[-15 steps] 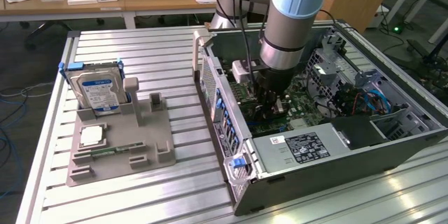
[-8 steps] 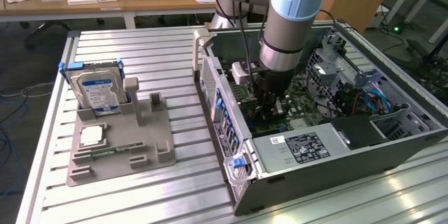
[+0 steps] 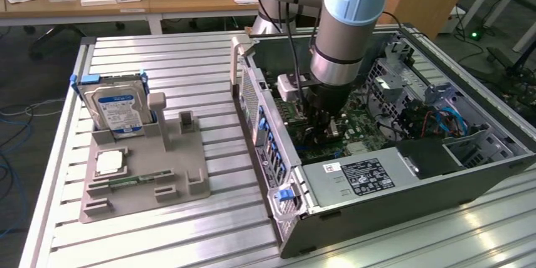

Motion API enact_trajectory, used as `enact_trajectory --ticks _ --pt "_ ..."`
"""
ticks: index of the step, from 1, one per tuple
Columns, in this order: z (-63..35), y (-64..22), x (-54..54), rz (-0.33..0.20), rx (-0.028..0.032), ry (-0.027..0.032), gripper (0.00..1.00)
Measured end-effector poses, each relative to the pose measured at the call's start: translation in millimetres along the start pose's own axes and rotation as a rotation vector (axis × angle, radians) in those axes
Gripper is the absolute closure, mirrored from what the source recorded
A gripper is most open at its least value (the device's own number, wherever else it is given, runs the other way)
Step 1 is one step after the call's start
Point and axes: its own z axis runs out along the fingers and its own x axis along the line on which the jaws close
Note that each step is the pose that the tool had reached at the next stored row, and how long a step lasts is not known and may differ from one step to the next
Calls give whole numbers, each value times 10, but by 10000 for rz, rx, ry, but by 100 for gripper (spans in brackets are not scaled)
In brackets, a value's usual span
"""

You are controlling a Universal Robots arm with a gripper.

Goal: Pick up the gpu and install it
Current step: 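Insert the gpu into the slot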

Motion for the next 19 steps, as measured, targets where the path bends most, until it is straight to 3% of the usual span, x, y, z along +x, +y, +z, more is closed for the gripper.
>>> enact_trajectory --ticks 4,6,8,13,14,19 --pt "9 -1 -3 2 10 -26 71" --pt "-8 0 0 0 -2 3 71" --pt "-34 -1 0 0 3 -3 65" --pt "-224 -9 1 0 17 -1 65" --pt "-309 -12 2 0 23 -1 65" --pt "-533 -21 3 0 33 -1 65"
